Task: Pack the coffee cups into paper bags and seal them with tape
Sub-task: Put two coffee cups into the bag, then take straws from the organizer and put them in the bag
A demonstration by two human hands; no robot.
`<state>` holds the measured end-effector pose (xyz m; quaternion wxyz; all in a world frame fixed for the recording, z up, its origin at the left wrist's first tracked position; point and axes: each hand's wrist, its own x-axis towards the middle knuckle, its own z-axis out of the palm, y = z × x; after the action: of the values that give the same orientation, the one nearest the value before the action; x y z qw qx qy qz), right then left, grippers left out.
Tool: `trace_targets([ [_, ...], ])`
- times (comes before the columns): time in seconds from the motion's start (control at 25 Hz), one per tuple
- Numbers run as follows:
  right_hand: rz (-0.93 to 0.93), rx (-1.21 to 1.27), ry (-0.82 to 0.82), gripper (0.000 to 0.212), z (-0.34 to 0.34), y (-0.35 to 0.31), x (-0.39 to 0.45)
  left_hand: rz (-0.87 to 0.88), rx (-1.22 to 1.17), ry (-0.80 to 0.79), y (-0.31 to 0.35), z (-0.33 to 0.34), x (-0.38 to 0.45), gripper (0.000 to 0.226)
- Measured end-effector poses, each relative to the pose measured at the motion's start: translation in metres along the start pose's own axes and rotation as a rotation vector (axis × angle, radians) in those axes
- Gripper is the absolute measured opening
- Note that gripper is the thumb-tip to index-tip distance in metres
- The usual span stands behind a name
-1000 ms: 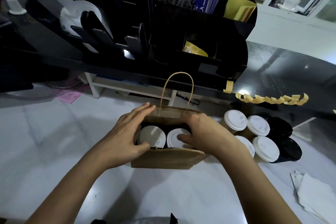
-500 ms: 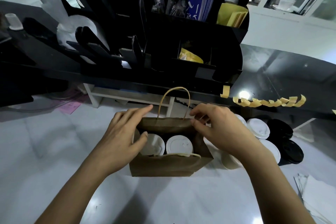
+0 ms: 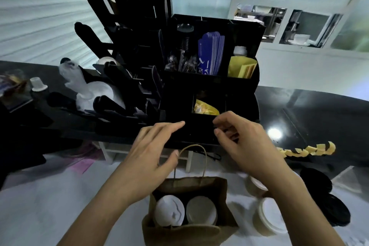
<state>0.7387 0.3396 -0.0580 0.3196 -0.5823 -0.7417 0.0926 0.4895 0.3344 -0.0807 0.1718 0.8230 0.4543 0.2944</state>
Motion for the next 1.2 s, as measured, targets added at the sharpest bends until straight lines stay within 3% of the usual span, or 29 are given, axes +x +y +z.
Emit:
trace_targets([
  [0.4,-0.046,0.010,0.064,0.013,-0.022,-0.002,0.078,0.056,-0.050,0.060,0.014,-0.015,0.076,0.054],
  [0.76,-0.021,-0.020,0.068,0.013,-0.005,0.018,0.158,-0.030,-0.143,0.118,0.003,0.002,0.127,0.067],
  [1.2,-0.089,-0.352,0.113,0.040,0.038,0.027,0.241,-0.102,-0.165,0.137,-0.028,0.016,0.147,0.066],
])
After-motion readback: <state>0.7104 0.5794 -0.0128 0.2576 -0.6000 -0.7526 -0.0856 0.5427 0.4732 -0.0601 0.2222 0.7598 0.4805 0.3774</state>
